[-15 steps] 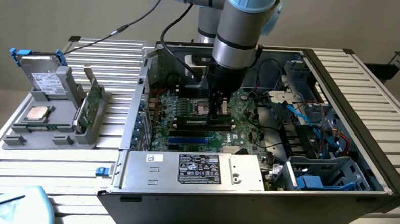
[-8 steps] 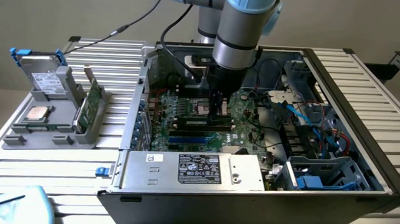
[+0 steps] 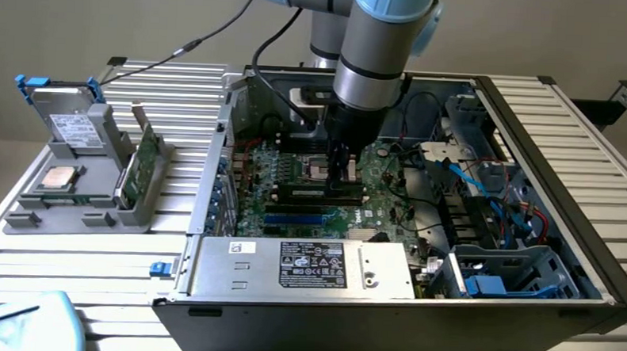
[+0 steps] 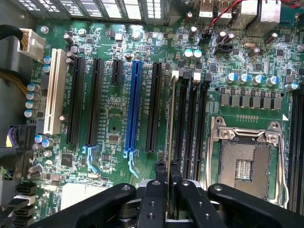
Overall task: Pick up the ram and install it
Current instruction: 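Insert the ram into the slot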
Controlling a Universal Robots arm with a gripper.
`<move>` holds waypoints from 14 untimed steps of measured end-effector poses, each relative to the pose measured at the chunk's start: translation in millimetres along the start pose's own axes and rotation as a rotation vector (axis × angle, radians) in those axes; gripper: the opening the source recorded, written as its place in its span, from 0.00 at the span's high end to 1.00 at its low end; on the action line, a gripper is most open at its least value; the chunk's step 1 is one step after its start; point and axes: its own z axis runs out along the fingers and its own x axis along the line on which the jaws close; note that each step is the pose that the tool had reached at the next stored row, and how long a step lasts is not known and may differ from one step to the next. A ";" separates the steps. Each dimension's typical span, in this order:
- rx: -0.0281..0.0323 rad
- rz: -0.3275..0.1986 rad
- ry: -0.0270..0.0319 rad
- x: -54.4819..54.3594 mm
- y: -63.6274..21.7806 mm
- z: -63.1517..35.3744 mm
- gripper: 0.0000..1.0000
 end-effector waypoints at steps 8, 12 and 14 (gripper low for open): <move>-0.0007 0.007 -0.0009 0.0 -0.1 0.9 0.86; -0.0012 0.022 -0.0027 -0.1 -0.2 1.3 0.86; -0.0013 0.026 -0.0032 -0.1 -0.2 1.4 0.86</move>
